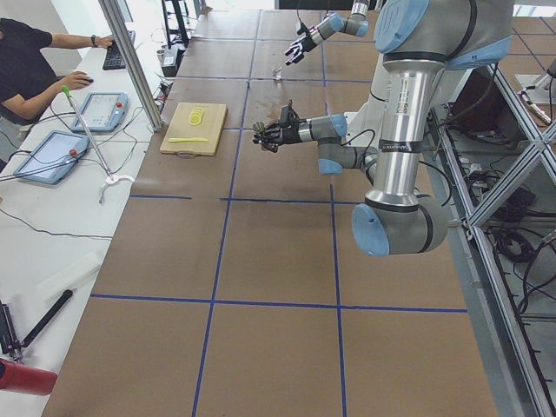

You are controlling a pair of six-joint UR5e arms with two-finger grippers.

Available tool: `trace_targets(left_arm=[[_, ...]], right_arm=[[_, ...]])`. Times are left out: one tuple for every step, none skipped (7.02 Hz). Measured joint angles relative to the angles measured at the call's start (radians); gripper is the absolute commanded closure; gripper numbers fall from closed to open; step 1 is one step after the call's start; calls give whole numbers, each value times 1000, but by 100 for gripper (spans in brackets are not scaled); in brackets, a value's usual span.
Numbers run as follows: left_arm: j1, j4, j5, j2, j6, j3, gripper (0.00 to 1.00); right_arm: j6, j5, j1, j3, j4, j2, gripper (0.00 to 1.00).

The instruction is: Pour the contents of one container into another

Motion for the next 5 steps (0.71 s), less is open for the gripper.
trace_targets(left_arm=[[-1, 0, -1, 0, 0, 1, 100], [-2, 0, -1, 0, 0, 2, 100], [-3, 0, -1, 0, 0, 3, 100], [-4, 0, -1, 0, 0, 5, 100], [-5, 0, -1, 0, 0, 5, 100]], right_arm=[[-2, -16, -3, -35, 13, 27, 0], [-8, -25, -3, -75, 46, 53, 0], [-14, -35, -4, -113, 76, 74, 0], [-20, -50, -4, -138, 90, 90, 0], [-27, -59, -4, -150, 94, 97, 0]])
